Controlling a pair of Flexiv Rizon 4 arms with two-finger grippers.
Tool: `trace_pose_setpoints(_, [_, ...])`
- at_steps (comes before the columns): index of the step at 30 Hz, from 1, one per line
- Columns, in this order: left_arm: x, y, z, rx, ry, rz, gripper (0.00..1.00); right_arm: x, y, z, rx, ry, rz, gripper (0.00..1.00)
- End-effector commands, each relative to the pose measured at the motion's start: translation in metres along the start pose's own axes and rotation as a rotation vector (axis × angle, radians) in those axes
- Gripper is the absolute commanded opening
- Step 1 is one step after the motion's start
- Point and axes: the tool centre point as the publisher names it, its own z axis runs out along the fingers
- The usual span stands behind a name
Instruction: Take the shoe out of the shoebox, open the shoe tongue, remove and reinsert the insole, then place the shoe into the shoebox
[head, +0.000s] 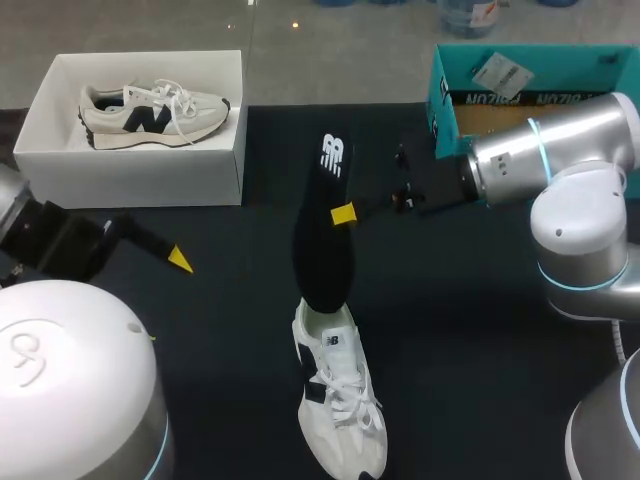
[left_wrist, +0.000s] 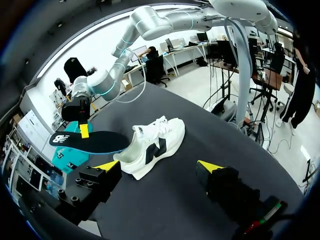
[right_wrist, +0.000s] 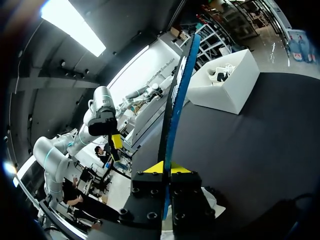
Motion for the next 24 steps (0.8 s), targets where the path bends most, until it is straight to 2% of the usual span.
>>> trace_pose_setpoints(1, [0.001, 0.000, 0.000, -0.002, 0.000, 0.000, 1.00, 0.004, -0.013, 0.008, -0.020, -0.019, 0.005, 0.00])
trace_pose_setpoints(7, [0.001, 0.000, 0.000, -0.002, 0.000, 0.000, 1.00, 0.003, -0.026, 0.009, -0.029, -0.041, 0.018, 0.00])
trace_pose_setpoints(13, [0.001, 0.000, 0.000, -0.002, 0.000, 0.000, 1.00, -0.001, -0.031, 0.007, -0.023, -0.062, 0.029, 0.00])
trace_pose_setpoints(24, [0.001, 0.000, 0.000, -0.002, 0.000, 0.000, 1.00, -0.001, -0.051, 0.019, -0.019, -0.071, 0.058, 0.00])
